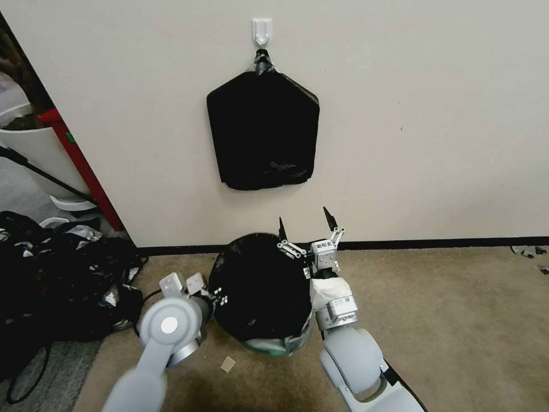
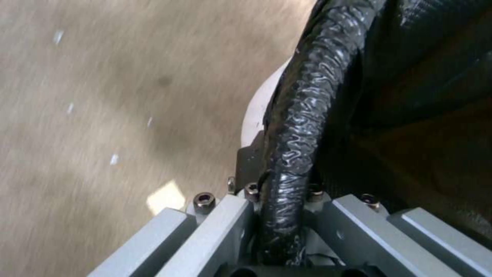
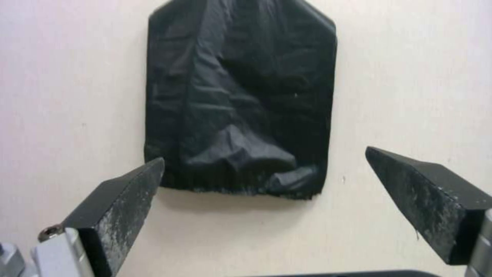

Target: Place a trash bag onto the trash bin.

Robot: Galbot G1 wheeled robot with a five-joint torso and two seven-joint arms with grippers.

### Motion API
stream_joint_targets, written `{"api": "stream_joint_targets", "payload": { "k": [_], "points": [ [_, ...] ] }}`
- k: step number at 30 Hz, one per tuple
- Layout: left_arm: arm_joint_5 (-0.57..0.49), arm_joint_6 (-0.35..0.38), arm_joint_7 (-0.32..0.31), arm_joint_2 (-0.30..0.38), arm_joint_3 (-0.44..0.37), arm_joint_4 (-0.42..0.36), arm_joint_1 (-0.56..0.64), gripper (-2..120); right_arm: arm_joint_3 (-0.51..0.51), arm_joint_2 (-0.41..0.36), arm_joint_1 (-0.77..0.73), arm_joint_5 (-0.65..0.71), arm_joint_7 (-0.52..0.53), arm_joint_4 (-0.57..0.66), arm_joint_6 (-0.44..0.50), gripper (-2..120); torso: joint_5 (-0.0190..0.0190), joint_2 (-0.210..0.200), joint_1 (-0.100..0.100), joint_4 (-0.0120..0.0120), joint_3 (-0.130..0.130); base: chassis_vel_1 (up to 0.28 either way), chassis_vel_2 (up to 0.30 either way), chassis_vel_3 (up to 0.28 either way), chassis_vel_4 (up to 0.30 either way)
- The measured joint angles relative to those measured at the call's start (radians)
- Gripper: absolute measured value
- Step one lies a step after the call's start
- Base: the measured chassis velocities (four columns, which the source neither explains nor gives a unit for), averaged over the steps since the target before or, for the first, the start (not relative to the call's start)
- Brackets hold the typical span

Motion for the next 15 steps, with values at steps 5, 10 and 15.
{"api": "stream_joint_targets", "payload": {
  "k": [5, 10, 15],
  "points": [
    [0.012, -0.044, -0.083, -0.03, 0.015, -0.016, 0.026, 0, -0.004, -0.002, 0.001, 0.016, 0.008, -0.005, -0.018, 100, 0.0, 0.0, 0.0, 0.0, 0.0, 0.0, 0.0, 0.0, 0.0],
    [0.028, -0.065, -0.111, -0.052, 0.018, 0.016, 0.01, 0, -0.007, 0.001, -0.003, 0.016, 0.008, -0.008, -0.021, 100, 0.0, 0.0, 0.0, -0.0002, 0.0, 0.0, 0.0, 0.0, 0.0],
    [0.06, -0.068, -0.096, -0.073, 0.031, 0.033, -0.001, 1, -0.007, 0.001, -0.011, 0.016, 0.009, -0.01, -0.024, 100, 0.0, 0.0, 0.0, -0.0001, 0.0, 0.0, 0.0, 0.0, 0.0]
  ]
}}
